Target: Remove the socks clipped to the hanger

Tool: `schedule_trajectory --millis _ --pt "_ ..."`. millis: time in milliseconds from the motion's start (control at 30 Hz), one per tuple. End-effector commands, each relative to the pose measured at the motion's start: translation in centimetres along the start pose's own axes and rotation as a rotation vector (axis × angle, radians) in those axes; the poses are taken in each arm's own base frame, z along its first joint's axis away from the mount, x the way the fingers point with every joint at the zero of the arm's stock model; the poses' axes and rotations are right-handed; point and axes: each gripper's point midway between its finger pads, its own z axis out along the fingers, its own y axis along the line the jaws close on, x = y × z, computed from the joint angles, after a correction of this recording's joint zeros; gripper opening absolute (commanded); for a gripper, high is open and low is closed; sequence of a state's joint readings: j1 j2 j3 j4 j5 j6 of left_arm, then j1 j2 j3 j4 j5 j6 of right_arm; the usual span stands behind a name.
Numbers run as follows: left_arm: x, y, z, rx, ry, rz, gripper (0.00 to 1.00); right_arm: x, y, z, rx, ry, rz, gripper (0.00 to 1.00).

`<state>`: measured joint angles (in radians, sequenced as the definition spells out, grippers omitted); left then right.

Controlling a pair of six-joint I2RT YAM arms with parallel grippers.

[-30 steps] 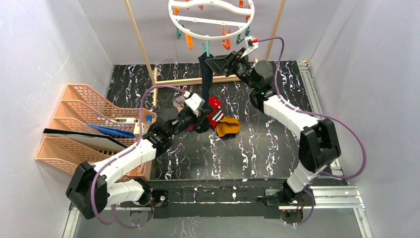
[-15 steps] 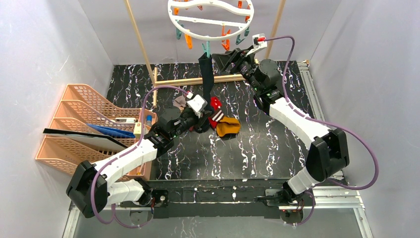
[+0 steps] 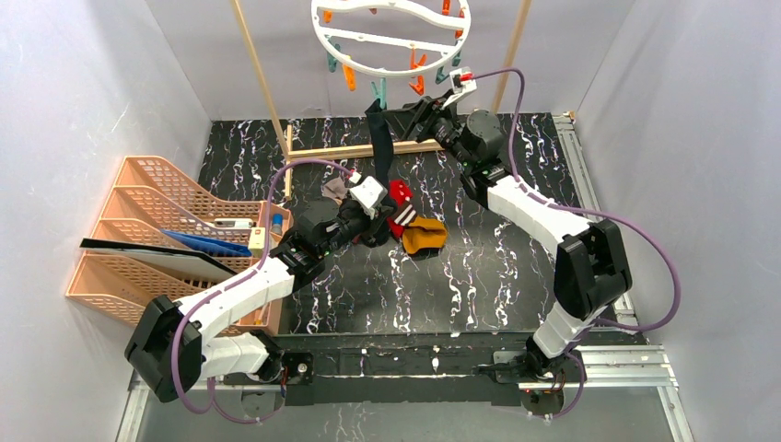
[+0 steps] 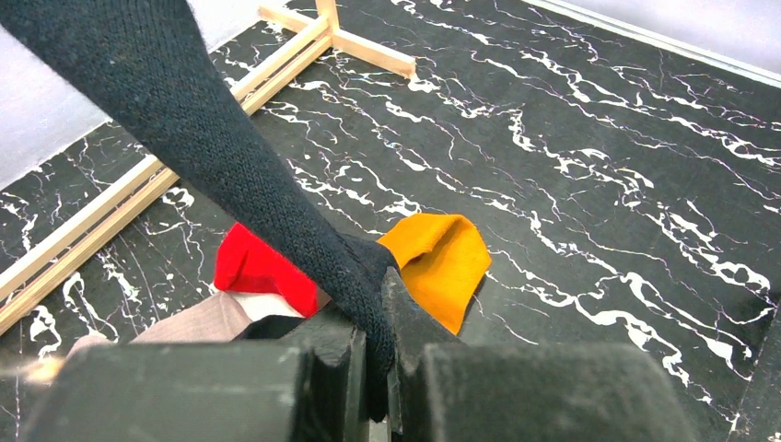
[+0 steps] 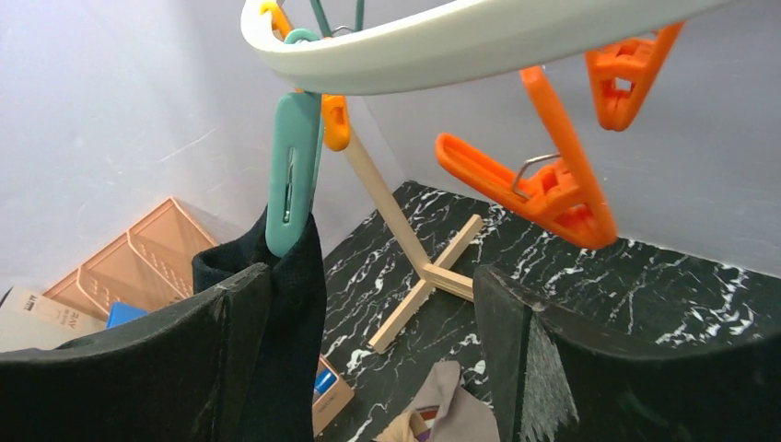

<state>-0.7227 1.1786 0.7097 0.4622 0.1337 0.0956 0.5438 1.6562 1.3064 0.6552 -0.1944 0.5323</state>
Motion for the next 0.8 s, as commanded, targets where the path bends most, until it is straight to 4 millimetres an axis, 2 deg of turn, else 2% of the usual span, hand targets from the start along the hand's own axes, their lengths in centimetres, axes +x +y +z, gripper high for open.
schedule_trajectory --millis 0,300,467,533,767 --pt "-1.2 -0.2 -0.5 0.001 -0.021 0.021 0.00 -4.1 3.6 1.2 -0.141 -0.098 -0.024 0.87" --pt "-1.0 -0.3 -0.4 0.002 -0.013 0.028 0.00 -6.1 4.6 2.4 -0.177 -0.133 -0.057 0.87" --pt "-0.8 -0.3 -0.3 0.002 -0.005 0.029 0.00 -6.0 4.7 3.0 -0.192 -0.129 -0.048 0.85" --pt "-0.8 -0.3 -0.3 0.002 -0.003 0.030 0.00 -6.0 4.6 3.2 -0.194 -0.128 -0.047 0.82" --pt "-0.6 -0.4 0.0 0.005 0.007 0.031 0.00 -5.8 4.5 3.4 -0.189 -0.120 -0.049 0.63"
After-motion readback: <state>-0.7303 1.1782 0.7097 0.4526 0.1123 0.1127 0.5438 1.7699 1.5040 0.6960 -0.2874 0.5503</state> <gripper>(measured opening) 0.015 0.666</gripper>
